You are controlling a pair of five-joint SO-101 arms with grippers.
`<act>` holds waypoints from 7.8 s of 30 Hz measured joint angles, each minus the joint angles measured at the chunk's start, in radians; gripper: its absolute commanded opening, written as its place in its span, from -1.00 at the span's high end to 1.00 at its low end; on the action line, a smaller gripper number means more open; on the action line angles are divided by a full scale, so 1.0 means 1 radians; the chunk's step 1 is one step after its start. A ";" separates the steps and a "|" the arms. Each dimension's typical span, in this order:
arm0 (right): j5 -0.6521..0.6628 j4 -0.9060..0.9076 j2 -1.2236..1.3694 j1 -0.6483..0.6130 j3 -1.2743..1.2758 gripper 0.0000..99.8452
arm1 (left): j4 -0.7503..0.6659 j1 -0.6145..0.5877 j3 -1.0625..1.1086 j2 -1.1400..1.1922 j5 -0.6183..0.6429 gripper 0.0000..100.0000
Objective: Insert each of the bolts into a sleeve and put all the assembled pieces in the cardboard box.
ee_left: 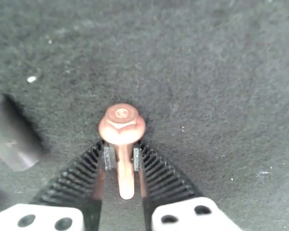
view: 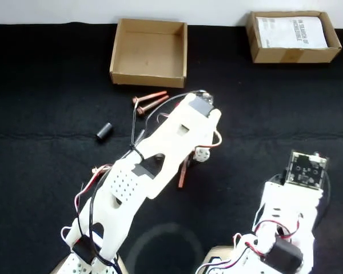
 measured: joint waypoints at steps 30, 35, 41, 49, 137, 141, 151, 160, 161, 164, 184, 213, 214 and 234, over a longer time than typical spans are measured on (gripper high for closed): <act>-0.431 -0.684 0.002 -0.784 0.330 0.99 | 0.066 -0.011 0.585 -1.389 -0.391 0.98; -0.431 -0.741 0.003 -0.839 0.358 0.99 | -0.046 -0.011 0.810 -1.648 -0.391 0.98; -0.431 -0.744 0.003 -0.845 0.364 0.99 | -0.347 -0.009 1.185 -1.956 -0.391 0.98; -0.431 -0.744 0.003 -0.845 0.364 0.99 | -0.914 -0.011 1.740 -2.251 -0.391 0.98; -0.431 -0.954 0.008 -0.810 0.420 0.99 | -1.283 0.041 1.573 -1.666 -0.391 0.98; -0.431 -0.954 0.008 -0.810 0.420 0.99 | -1.283 0.041 1.573 -1.666 -0.391 0.98; -0.431 -0.957 0.005 -0.810 0.420 0.99 | -1.217 0.064 1.576 -1.665 -0.574 0.98; -0.431 -0.954 0.006 -0.812 0.420 0.99 | -1.112 0.072 1.582 -1.666 -0.583 0.96; -0.430 -0.954 0.008 -0.812 0.420 0.99 | -1.109 0.072 1.587 -1.665 -0.585 0.92; -0.430 -0.954 0.008 -0.812 0.420 0.99 | -1.103 0.072 1.600 -1.671 -0.585 0.65; -0.427 -0.953 0.003 -0.816 0.425 0.99 | -0.456 -0.055 1.358 -1.737 -0.578 -0.01; -0.433 -0.790 0.324 -0.746 0.060 0.99 | -0.453 -0.549 1.935 -2.756 -0.585 0.93; -0.433 -0.790 0.373 -0.746 0.015 0.99 | -0.465 -0.571 1.964 -2.756 -0.585 0.93; -0.324 -0.859 1.473 -0.736 -0.974 0.99 | -0.994 -0.853 2.441 -2.754 -0.583 0.93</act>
